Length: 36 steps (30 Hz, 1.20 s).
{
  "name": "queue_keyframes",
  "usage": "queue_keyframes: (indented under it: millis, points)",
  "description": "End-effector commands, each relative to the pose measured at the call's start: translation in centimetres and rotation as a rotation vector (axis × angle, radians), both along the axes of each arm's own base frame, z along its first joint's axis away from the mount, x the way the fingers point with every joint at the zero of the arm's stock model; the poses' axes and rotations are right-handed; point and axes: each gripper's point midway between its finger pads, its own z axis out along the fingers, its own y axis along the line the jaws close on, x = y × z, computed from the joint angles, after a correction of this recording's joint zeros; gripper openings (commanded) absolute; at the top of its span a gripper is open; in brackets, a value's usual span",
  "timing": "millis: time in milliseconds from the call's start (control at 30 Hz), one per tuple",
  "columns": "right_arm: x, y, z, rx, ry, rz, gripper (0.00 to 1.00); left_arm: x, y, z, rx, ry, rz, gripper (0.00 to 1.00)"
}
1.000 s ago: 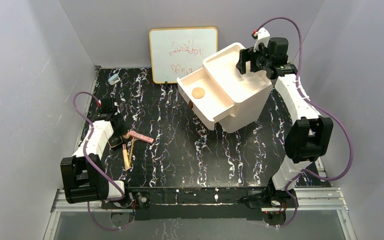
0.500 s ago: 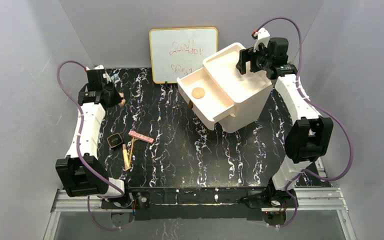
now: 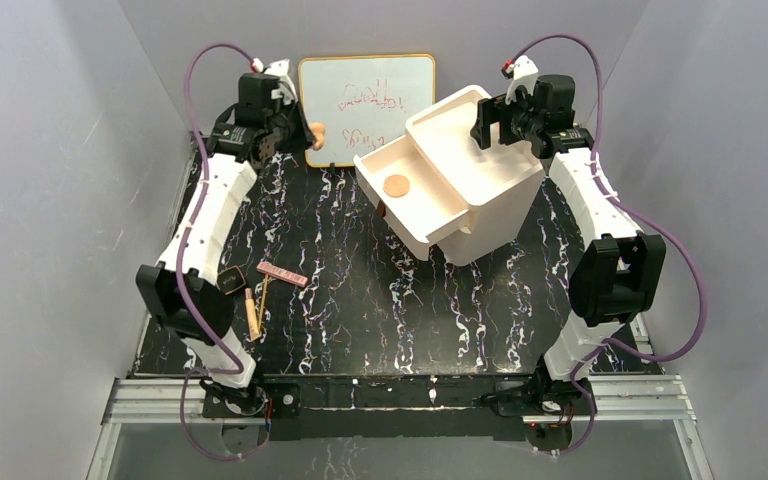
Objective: Organize the makeup
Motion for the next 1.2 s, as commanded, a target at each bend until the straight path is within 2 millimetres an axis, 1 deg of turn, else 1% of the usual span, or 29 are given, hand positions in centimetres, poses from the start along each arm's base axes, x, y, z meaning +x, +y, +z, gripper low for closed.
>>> queue_keyframes:
  millis: [0, 133, 233, 333, 367, 400, 500, 700, 800, 867, 900, 933, 1033, 1167]
  points:
    - [-1.2, 1.3, -2.4, 0.021, 0.118, 0.028, 0.99, 0.3, -5.5, 2.6, -0.005, -0.051, -0.148, 0.0]
    - [-1.1, 1.3, -2.6, 0.021, 0.122, 0.026, 0.99, -0.4, -10.7, 2.7, -0.01, -0.06, -0.275, 0.0]
    - [-1.0, 1.3, -2.8, 0.02, 0.126, 0.027, 0.99, -1.2, -14.1, 2.3, -0.002, -0.062, -0.351, 0.0]
    - [-0.9, 1.4, -2.9, 0.02, 0.129, 0.028, 0.99, -2.2, -16.6, 1.5, -0.004, -0.043, -0.413, 0.0]
    - [-0.9, 1.4, -2.9, 0.019, 0.129, 0.027, 0.99, -2.5, -17.1, 1.2, -0.001, -0.033, -0.426, 0.0]
    - [-0.8, 1.3, -2.9, 0.019, 0.128, 0.024, 0.99, -2.7, -17.3, 0.8, 0.005, -0.018, -0.433, 0.0]
    - [-0.7, 1.3, -3.1, 0.017, 0.13, 0.022, 0.99, -3.1, -17.4, -0.3, 0.017, 0.016, -0.444, 0.05]
    - [-0.5, 1.6, -3.3, 0.024, 0.14, 0.032, 0.99, -3.5, -17.0, -3.6, 0.058, 0.096, -0.451, 0.12]
    - [-0.5, 1.6, -3.3, 0.023, 0.138, 0.03, 0.99, -3.7, -16.8, -4.5, 0.072, 0.112, -0.457, 0.2]
    - [-0.4, 1.6, -3.3, 0.022, 0.14, 0.028, 0.99, -3.8, -16.7, -4.7, 0.082, 0.111, -0.464, 0.25]
    - [-0.4, 1.5, -3.3, 0.022, 0.139, 0.028, 0.99, -3.7, -16.7, -4.8, 0.088, 0.11, -0.465, 0.31]
    - [-0.4, 1.5, -3.3, 0.022, 0.139, 0.028, 0.99, -3.8, -16.5, -4.8, 0.097, 0.109, -0.466, 0.4]
    - [-0.5, 1.5, -3.4, 0.021, 0.142, 0.027, 0.99, -3.8, -16.2, -4.7, 0.12, 0.094, -0.469, 0.48]
    - [-0.6, 1.5, -3.5, 0.02, 0.146, 0.026, 0.99, -4.0, -15.5, -3.5, 0.14, 0.017, -0.478, 0.5]
